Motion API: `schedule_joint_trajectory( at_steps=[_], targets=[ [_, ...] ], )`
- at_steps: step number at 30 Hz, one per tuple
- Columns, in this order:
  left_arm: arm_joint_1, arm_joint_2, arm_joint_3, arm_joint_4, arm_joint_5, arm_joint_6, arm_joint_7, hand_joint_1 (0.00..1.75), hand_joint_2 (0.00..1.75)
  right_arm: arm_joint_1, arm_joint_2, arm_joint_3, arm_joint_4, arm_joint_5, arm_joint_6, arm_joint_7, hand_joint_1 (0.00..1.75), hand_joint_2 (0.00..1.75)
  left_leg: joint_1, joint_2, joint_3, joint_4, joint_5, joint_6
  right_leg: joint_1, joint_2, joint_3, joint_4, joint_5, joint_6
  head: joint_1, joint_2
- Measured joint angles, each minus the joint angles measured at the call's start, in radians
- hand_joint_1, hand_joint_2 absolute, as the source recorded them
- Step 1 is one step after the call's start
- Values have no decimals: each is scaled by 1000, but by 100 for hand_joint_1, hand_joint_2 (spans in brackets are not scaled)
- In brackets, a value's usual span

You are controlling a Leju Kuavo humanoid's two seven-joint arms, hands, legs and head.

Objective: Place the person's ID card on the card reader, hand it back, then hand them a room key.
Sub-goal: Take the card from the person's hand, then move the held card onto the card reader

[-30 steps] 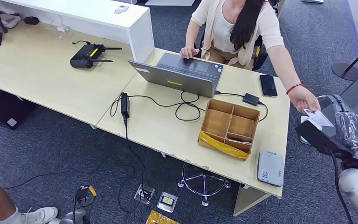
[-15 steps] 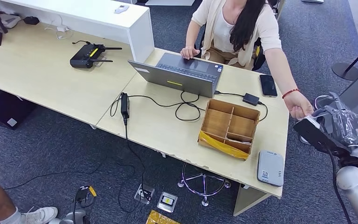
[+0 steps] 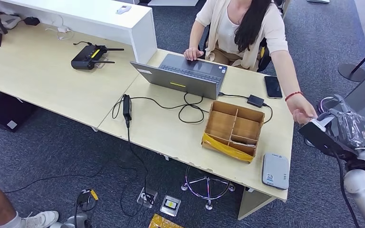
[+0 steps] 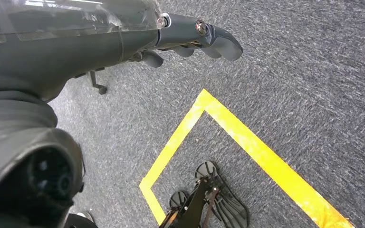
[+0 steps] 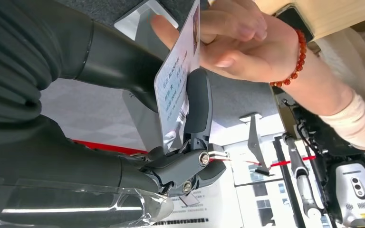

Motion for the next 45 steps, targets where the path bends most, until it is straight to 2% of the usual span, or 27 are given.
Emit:
schedule_joint_trajectory(
  at_steps=[15,20,45],
  targets=[
    [1,-3,0,3,1,41,22,0,0,99,3,-26,0,-7,40,-42,175,175,0,0,0,0,0,0,0,0,0,0,0,0,0,0],
    [2,-3,0,3,4,31,2,0,0,140,2,-27,0,4,58,-50,175,175,0,0,0,0,0,0,0,1,0,0,0,0,0,0],
    [4,-2,0,3,2,21,-2,0,0,239,-29,-31,0,-9,112,-30,175,175,0,1,0,0,0,0,0,1,-1,0,0,0,0,0]
  ],
)
